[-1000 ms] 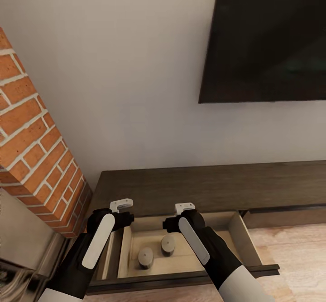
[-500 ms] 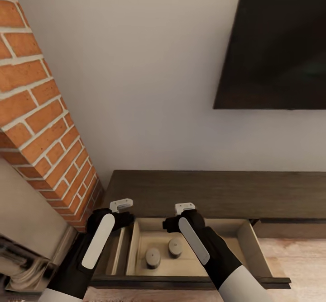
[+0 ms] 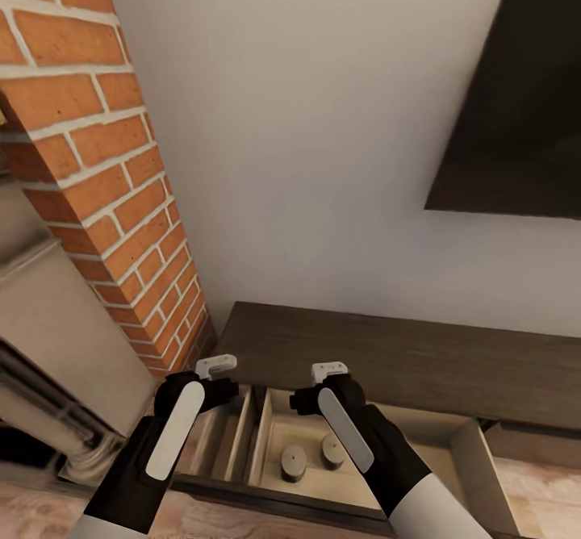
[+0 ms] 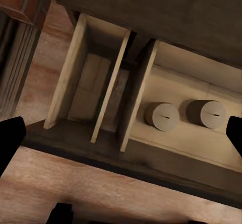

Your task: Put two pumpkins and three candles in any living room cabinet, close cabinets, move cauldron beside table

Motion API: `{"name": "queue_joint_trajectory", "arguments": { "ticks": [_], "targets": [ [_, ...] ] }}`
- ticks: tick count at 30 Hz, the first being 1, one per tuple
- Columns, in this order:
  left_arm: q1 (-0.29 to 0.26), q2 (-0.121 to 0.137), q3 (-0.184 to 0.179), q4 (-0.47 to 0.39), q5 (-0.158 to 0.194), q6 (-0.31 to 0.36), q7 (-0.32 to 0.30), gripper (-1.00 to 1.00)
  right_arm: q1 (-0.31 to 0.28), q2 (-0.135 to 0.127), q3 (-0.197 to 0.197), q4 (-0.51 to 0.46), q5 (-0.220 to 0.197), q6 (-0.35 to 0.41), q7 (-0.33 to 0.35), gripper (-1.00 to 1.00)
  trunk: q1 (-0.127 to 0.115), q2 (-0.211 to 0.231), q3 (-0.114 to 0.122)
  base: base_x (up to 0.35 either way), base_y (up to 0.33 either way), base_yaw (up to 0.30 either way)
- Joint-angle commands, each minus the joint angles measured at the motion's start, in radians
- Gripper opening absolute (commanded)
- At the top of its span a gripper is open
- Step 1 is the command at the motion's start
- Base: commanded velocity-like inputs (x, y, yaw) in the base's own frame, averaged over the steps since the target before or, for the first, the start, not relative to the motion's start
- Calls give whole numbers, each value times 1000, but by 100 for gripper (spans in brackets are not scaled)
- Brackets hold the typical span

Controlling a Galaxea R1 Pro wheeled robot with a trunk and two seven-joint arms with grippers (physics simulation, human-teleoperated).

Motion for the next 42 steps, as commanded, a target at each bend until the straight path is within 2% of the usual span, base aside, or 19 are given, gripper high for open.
{"name": "queue_joint_trajectory", "arguments": {
  "ticks": [1, 6, 42],
  "targets": [
    [-1, 0, -1, 0, 10, 2, 10, 100, -1, 0, 1, -1, -10, 2, -10, 100, -4, 7, 3, 0, 0, 274],
    [-1, 0, -1, 0, 10, 2, 10, 100, -1, 0, 1, -1, -10, 2, -10, 100, -23, 42, 21, 0, 0, 274],
    [-1, 0, 0, -2, 8, 2, 10, 100, -1, 0, 1, -1, -10, 2, -10, 100, -23, 42, 38, 0, 0, 274]
  ]
}}
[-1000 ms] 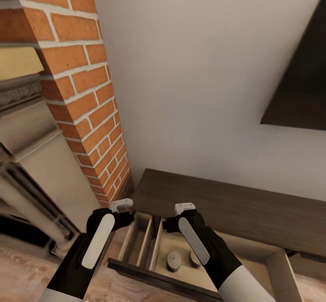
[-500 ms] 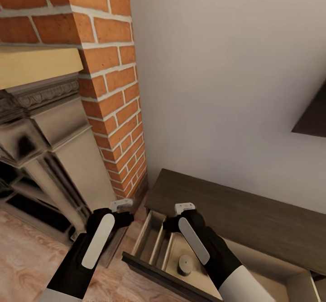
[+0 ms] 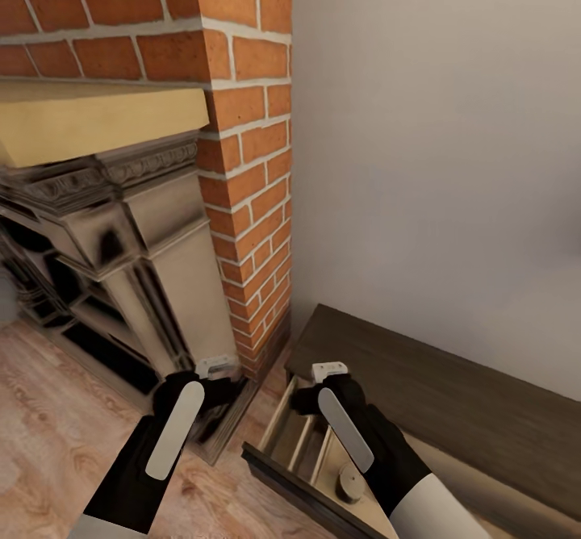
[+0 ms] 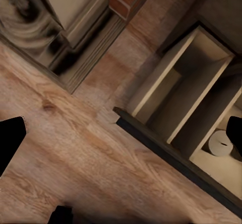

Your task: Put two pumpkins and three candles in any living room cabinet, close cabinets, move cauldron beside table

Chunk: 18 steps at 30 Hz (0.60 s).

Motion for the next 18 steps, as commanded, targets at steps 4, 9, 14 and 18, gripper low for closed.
{"name": "queue_joint_trajectory", "arguments": {
  "ticks": [4, 9, 14, 18],
  "targets": [
    [-1, 0, -1, 0, 10, 2, 10, 100, -1, 0, 1, -1, -10, 2, -10, 100, 0, -1, 1, 0, 0, 274],
    [-1, 0, -1, 0, 10, 2, 10, 100, -1, 0, 1, -1, -10, 2, -10, 100, 0, -1, 3, 0, 0, 274],
    [-1, 0, -1, 0, 10, 2, 10, 100, -1, 0, 1, -1, -10, 2, -10, 100, 0, -1, 6, 0, 0, 274],
    [-1, 1, -1, 0, 10, 2, 10, 100, -1, 0, 1, -1, -10, 2, -10, 100, 0, -1, 8, 0, 0, 274]
  ]
}}
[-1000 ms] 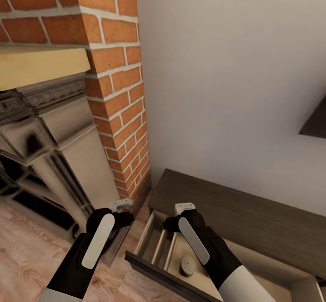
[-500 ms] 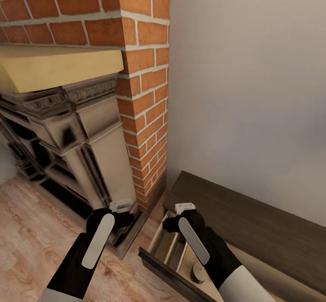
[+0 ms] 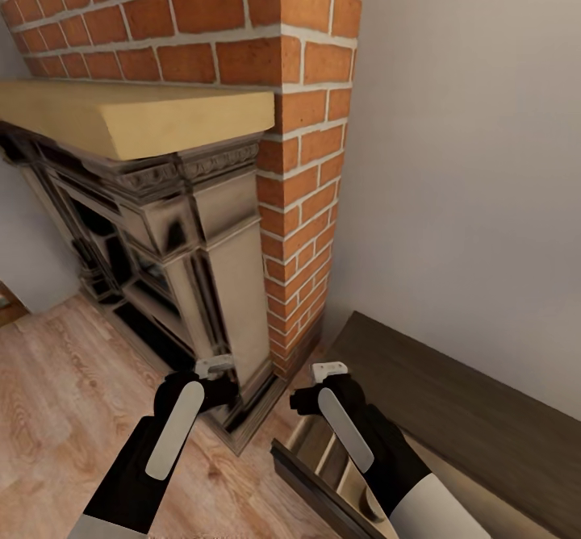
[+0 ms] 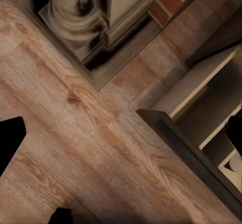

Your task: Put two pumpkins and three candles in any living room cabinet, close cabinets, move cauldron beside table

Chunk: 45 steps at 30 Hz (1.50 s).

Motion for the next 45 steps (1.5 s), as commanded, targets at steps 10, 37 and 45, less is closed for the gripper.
{"name": "queue_joint_trajectory", "arguments": {
  "ticks": [10, 37, 45],
  "targets": [
    [-1, 1, 65, -3, 12, 2, 10, 100, -1, 0, 1, -1, -10, 2, -10, 100, 0, -1, 4, 0, 0, 274],
    [-1, 4, 82, -1, 12, 3, 9, 100, -1, 0, 2, -1, -10, 2, -10, 100, 0, -1, 17, -14, 0, 274],
    [-1, 4, 102, 1, 11, 2, 9, 100, -1, 0, 2, 0, -10, 2, -10, 100, 0, -1, 21, -1, 0, 274]
  ]
}}
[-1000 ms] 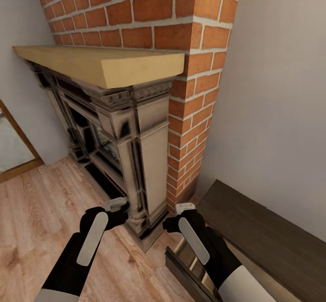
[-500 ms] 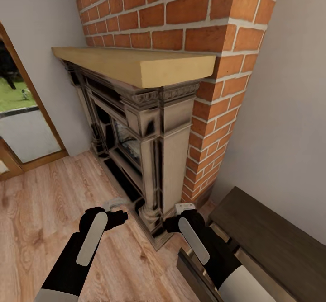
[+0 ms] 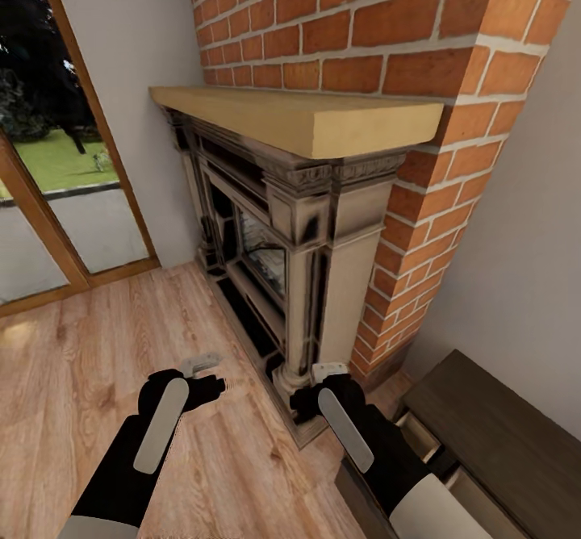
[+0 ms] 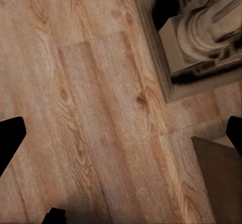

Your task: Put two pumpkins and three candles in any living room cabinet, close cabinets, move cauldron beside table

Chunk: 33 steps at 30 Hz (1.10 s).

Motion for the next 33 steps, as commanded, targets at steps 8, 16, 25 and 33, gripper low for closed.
{"name": "queue_joint_trajectory", "arguments": {
  "ticks": [8, 16, 25, 33],
  "targets": [
    [-1, -1, 28, 2, 11, 2, 10, 100, -1, 0, 1, -1, -10, 2, -10, 100, 0, -1, 3, 0, 0, 275],
    [-1, -1, 30, 1, 11, 2, 10, 100, -1, 0, 2, -1, -10, 2, -10, 100, 0, -1, 7, -13, 0, 274],
    [-1, -1, 42, 2, 10, 2, 10, 100, -1, 0, 1, -1, -10, 2, -10, 100, 0, -1, 11, 0, 0, 274],
    [-1, -1, 44, 2, 10, 2, 10, 100, -1, 0, 2, -1, -11, 2, -10, 100, 0, -1, 15, 0, 0, 274]
  ]
}}
